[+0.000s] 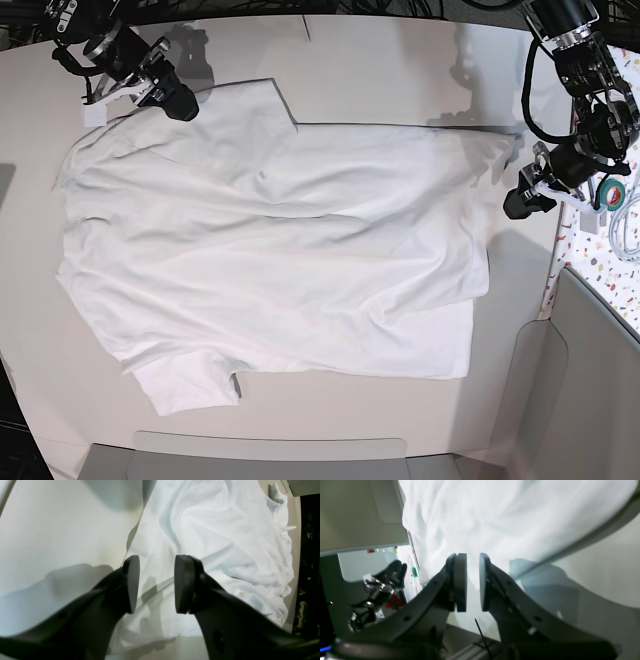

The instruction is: Layout the t-shirt on the table in an organized manner, then fold the t-shirt properly

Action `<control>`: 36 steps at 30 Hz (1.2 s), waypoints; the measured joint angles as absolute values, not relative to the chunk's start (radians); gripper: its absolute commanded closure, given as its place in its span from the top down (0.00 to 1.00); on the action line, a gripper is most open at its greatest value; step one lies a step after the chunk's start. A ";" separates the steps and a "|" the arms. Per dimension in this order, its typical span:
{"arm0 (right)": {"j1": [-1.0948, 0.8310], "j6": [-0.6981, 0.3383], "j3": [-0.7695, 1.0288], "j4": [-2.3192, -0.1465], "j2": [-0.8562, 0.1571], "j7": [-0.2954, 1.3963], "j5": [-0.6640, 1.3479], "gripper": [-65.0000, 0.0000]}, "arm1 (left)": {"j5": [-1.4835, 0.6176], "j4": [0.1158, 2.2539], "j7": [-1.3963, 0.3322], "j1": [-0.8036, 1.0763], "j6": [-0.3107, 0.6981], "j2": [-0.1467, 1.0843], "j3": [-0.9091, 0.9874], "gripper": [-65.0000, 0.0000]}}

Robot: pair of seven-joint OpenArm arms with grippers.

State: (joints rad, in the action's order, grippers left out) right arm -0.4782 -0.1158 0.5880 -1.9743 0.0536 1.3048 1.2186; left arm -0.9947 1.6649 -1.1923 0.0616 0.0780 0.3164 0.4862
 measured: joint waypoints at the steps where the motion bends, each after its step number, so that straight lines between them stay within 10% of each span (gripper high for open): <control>1: -0.480 -0.116 0.580 -1.974 0.054 1.306 1.208 0.12 | -0.994 1.665 -1.192 0.066 0.078 0.317 0.486 0.34; 9: -0.485 -0.112 0.577 -1.966 0.075 1.308 1.150 0.38 | -0.993 1.665 -1.192 0.086 0.078 0.317 0.486 0.34; 36: -0.537 -0.118 0.520 -1.821 0.075 1.287 1.179 0.38 | -0.988 1.663 -1.195 0.112 0.078 0.317 0.484 0.34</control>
